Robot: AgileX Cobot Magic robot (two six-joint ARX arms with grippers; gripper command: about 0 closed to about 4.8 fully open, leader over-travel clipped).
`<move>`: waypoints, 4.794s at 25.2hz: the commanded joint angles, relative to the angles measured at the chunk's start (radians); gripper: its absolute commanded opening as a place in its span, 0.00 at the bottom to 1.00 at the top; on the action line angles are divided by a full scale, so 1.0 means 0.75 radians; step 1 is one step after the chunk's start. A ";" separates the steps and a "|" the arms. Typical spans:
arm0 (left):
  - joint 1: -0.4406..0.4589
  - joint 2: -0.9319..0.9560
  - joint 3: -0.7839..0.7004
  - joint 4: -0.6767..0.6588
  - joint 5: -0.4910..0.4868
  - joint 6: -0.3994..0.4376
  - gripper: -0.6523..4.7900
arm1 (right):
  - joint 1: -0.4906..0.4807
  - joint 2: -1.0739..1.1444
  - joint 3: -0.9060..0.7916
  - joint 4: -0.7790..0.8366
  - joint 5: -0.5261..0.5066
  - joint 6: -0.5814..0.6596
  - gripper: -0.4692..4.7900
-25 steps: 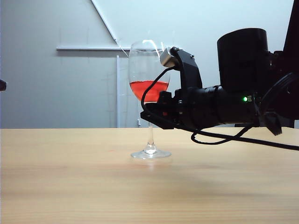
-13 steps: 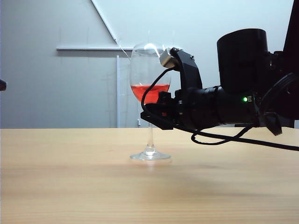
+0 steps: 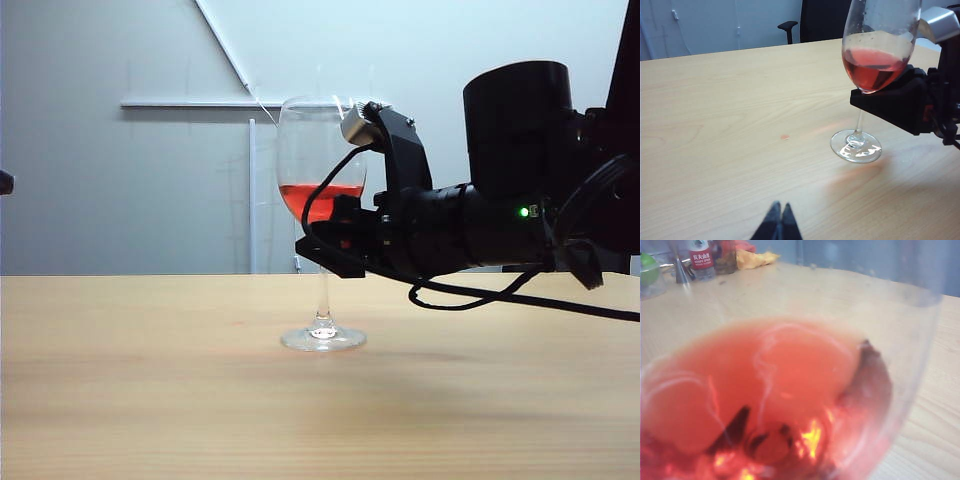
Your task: Gently pick up the goblet, rotate it counterclockwise for two full turns (viewing from above), and then place it back on the table.
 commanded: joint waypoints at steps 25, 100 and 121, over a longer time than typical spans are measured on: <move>0.843 -0.029 0.003 0.004 -0.004 0.008 0.11 | 0.003 -0.890 -0.672 -0.087 0.213 0.148 0.07; 0.840 -0.029 0.003 0.036 0.136 0.008 0.11 | -0.235 -2.052 -0.671 -1.242 0.496 0.141 0.07; 0.840 -0.029 0.003 0.035 0.136 0.008 0.11 | -0.687 -2.576 -0.820 -1.550 0.265 0.027 0.07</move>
